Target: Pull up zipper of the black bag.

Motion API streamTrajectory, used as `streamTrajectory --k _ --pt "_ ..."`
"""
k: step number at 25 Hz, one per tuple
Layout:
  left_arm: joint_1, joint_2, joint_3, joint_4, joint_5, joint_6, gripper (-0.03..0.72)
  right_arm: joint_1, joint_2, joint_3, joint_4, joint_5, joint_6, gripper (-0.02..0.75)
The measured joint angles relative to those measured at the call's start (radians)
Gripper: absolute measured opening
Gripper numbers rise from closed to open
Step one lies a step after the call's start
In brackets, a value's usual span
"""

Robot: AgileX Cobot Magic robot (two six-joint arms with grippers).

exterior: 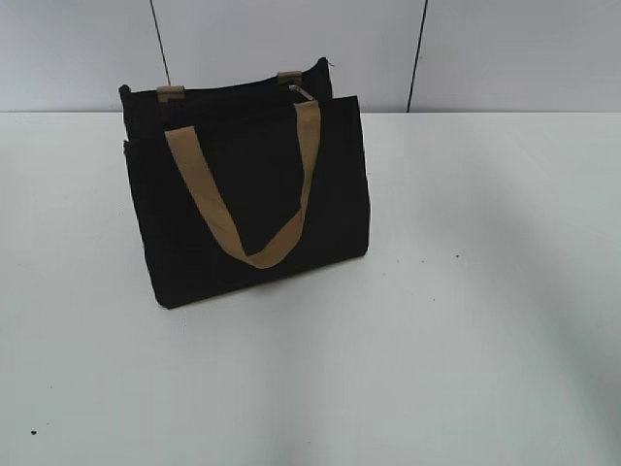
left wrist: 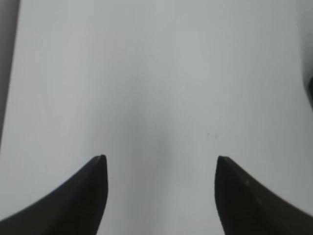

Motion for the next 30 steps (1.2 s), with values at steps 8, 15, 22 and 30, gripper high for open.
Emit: streamTrajectory --k 8,15,22,30 --pt "-0.004 -0.298 0.085 0.085 -0.013 -0.085 0.457 -0.018 -0.208 0.151 -0.013 0.021 0.111 0.526" --pt "-0.079 -0.671 0.320 -0.014 -0.016 -0.080 0.456 -0.019 -0.536 0.560 0.044 -0.150 0.174 0.526" --pt "-0.095 -0.911 0.427 -0.016 0.181 -0.077 0.455 -0.019 -0.789 0.873 0.101 -0.190 0.176 0.526" --pt "-0.095 -1.114 0.515 -0.005 0.365 -0.077 0.455 -0.019 -1.048 1.141 0.170 -0.197 0.168 0.526"
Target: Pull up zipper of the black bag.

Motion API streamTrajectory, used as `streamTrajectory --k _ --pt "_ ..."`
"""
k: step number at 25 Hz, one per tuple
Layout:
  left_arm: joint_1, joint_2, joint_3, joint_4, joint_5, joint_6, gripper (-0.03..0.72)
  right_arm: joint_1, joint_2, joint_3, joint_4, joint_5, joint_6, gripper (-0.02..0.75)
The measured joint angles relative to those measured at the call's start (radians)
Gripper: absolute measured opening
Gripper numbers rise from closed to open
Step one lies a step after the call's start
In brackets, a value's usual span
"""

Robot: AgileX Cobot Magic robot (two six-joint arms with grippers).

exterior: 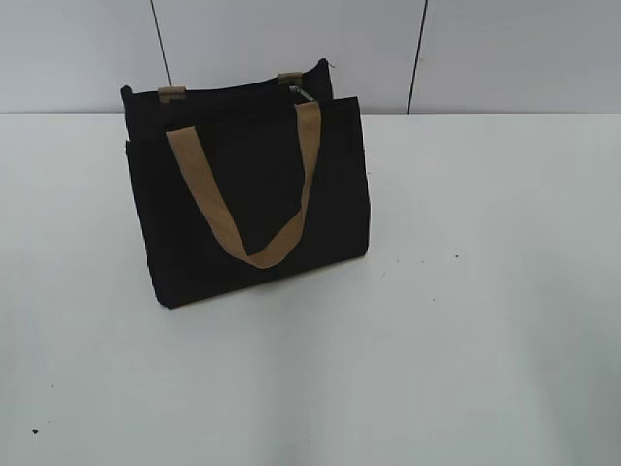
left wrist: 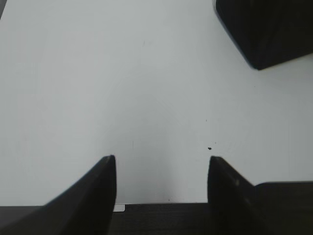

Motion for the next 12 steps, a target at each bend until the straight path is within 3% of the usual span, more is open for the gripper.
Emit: streamTrajectory --k 3,7,12 --pt "0.000 -0.062 0.008 -0.001 0.019 0.010 0.455 0.000 -0.083 0.076 0.044 0.000 -0.022 0.526" --pt "-0.006 -0.127 0.009 -0.076 0.044 0.108 0.455 0.000 -0.203 0.149 0.055 0.009 -0.030 0.526" --pt "-0.077 -0.157 0.011 -0.103 0.052 0.136 0.455 0.000 -0.345 0.156 0.057 0.009 -0.057 0.526"
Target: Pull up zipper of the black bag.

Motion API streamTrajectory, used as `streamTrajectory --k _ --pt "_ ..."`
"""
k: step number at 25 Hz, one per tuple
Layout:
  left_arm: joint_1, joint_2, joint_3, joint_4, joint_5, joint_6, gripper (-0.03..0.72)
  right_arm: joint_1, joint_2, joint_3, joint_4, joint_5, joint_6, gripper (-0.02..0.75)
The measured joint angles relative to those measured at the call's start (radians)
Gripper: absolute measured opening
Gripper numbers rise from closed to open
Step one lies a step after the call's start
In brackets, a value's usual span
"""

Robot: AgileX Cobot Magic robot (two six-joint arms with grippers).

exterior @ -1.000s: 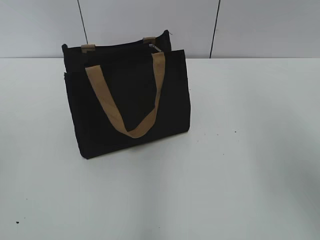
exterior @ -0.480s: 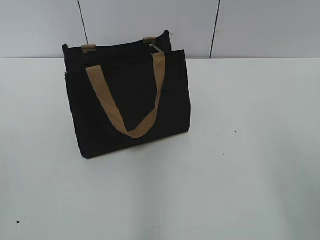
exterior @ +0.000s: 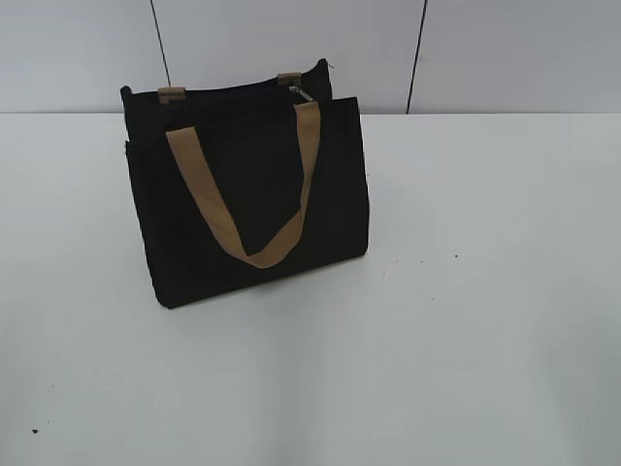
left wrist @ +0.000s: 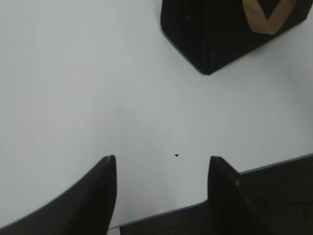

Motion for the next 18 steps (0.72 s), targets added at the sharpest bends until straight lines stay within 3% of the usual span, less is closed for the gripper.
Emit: streamTrajectory --k 5,10,18 --pt "-0.057 0.000 0.002 -0.002 -0.006 -0.026 0.453 0.000 -0.148 0.001 0.005 0.042 -0.020 0.526" --pt "-0.007 0.000 0.003 0.186 -0.051 -0.289 0.428 0.000 -0.275 0.026 0.005 0.096 -0.056 0.526" --pt "0.012 -0.006 0.032 0.203 -0.114 -0.324 0.423 0.000 -0.339 0.028 -0.007 0.103 -0.045 0.526"
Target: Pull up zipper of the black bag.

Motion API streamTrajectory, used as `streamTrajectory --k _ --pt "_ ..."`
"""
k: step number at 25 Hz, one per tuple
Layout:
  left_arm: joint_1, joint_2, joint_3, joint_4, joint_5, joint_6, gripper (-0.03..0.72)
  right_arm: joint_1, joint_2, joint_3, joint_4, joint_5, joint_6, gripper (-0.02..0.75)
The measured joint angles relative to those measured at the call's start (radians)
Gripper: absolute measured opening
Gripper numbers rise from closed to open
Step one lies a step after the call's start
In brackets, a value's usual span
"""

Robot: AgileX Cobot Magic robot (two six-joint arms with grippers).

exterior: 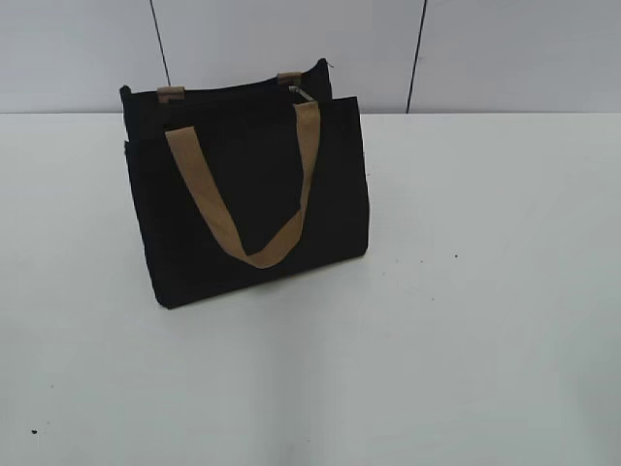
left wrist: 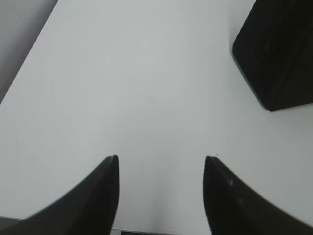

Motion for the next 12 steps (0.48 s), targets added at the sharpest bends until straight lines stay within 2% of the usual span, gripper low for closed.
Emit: streamTrajectory --k 7,12 --pt "-0.079 -0.037 0.002 -0.009 -0.002 0.012 0.421 0.000 0.000 0.000 -0.021 0.001 0.045 0.525" --pt "-0.089 -0.040 0.002 -0.010 -0.002 0.014 0.420 0.000 0.000 0.000 -0.029 0.002 0.054 0.525"
